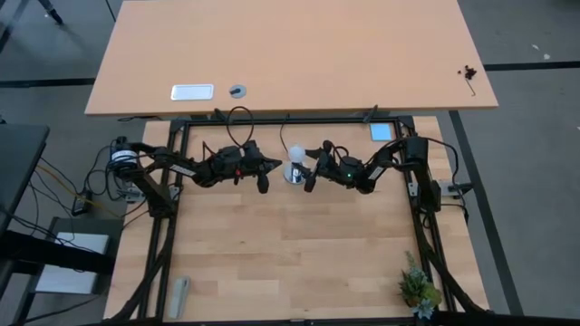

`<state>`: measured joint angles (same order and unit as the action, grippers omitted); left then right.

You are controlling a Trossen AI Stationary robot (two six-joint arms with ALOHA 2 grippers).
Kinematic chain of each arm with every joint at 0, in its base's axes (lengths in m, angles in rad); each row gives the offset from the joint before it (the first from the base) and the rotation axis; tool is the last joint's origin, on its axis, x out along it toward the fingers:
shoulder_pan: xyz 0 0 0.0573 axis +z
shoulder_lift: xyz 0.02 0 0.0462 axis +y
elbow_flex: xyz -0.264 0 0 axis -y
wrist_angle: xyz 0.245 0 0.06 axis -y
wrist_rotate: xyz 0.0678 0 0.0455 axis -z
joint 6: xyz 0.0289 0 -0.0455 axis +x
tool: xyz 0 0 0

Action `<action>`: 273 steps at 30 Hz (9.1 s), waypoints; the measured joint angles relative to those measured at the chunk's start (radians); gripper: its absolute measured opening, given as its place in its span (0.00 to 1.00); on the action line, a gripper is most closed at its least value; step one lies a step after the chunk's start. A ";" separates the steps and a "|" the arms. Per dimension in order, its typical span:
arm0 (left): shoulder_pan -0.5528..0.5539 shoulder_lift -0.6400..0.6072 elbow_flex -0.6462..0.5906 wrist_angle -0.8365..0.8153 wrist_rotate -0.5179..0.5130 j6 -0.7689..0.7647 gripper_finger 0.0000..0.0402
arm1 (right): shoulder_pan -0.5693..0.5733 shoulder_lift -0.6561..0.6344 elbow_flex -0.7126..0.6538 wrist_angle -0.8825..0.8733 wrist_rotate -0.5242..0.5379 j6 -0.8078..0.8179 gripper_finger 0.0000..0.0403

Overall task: Screw lightbulb
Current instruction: Insert the lightbulb into the lamp

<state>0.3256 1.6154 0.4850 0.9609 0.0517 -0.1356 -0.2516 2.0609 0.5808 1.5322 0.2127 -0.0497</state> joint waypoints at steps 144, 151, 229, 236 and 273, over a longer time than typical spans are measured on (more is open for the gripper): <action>0.027 -0.118 0.169 -0.335 -0.092 0.082 0.00 | 0.085 -0.304 -0.066 -0.544 0.084 -0.084 0.50; 0.027 -0.119 0.169 -0.342 -0.087 0.080 0.00 | 0.085 -0.303 -0.066 -0.540 0.084 -0.084 0.49; -0.051 -0.016 0.394 -0.601 -0.132 0.157 0.00 | 0.039 -0.326 0.168 -0.978 0.029 0.125 0.47; -0.051 -0.014 0.393 -0.601 -0.132 0.157 0.00 | 0.042 -0.403 0.168 -1.074 0.024 0.125 0.51; -0.053 -0.018 0.390 -0.620 -0.132 0.166 0.00 | 0.012 -0.525 0.168 -1.025 -0.107 0.152 0.38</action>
<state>0.2729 1.5972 0.8753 0.3413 -0.0799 0.0305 -0.2398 1.5362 0.7490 0.5075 0.1059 0.1024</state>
